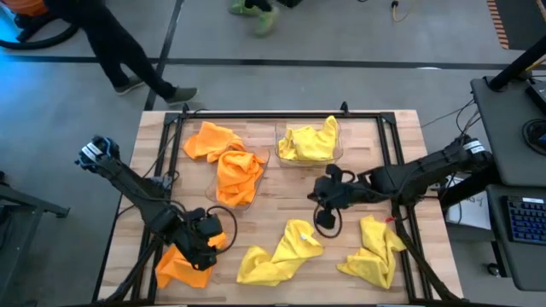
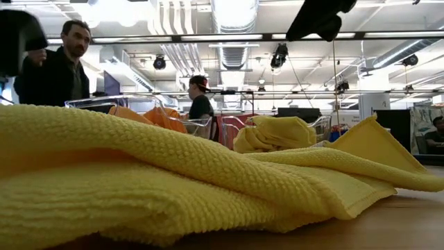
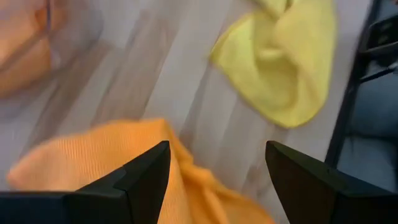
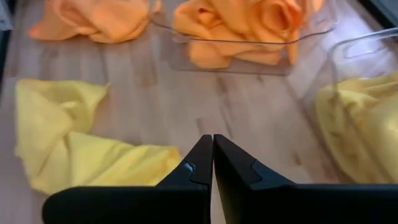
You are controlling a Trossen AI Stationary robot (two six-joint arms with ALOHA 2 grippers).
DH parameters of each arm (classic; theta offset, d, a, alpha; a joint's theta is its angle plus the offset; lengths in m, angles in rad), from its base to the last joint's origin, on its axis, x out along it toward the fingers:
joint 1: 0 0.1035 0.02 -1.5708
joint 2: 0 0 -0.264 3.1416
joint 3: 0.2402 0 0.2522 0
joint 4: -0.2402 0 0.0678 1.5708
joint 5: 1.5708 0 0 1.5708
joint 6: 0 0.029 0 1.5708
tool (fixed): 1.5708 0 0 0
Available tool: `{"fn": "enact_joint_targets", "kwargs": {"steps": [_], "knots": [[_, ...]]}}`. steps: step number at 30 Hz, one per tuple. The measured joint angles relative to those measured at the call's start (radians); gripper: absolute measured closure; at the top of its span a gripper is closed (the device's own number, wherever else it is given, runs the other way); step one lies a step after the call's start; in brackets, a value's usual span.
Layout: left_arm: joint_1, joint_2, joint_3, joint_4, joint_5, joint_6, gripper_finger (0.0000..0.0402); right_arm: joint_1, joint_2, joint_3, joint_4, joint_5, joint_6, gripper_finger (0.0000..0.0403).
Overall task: Sort microfiber towel by color & place in baskets
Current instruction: Put the orange microfiber towel into the left transparent bin
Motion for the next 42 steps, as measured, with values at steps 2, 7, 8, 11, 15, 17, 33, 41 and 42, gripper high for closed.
{"fn": "enact_joint_targets", "kwargs": {"steps": [2, 7, 8, 11, 15, 17, 33, 41, 42], "knots": [[0.0, 0.021, 0.0, -0.022, 0.03, -0.031, 0.0154, 0.02, 0.0, -0.012, 0.021, 0.0, 0.013, 0.0394], [-0.002, 0.069, 0.001, -0.077, 0.073, -0.118, 0.0154, 0.06, 0.0, -0.031, 0.023, 0.001, 0.046, 0.0394], [-0.002, 0.077, 0.001, -0.085, 0.084, -0.135, 0.0154, 0.067, 0.0, -0.033, 0.022, 0.002, 0.047, 0.0394], [-0.005, 0.106, 0.001, -0.102, 0.113, -0.178, 0.0154, 0.09, 0.0, -0.039, 0.023, 0.002, 0.048, 0.0394], [-0.011, 0.139, 0.001, -0.112, 0.151, -0.228, 0.0154, 0.109, 0.0, -0.055, 0.025, 0.013, 0.048, 0.0394], [-0.013, 0.153, 0.001, -0.113, 0.163, -0.238, 0.0154, 0.112, 0.0, -0.066, 0.044, 0.018, 0.048, 0.0394], [-0.015, 0.195, 0.001, -0.144, 0.202, -0.288, 0.0154, 0.112, 0.0, -0.266, 0.336, 0.018, 0.036, 0.0394], [-0.017, 0.217, 0.002, -0.2, 0.212, -0.299, 0.0154, 0.112, 0.0, -0.338, 0.459, 0.019, 0.035, 0.0394], [-0.017, 0.224, 0.002, -0.205, 0.212, -0.299, 0.0154, 0.112, 0.0, -0.343, 0.476, 0.019, 0.035, 0.0394]]}}
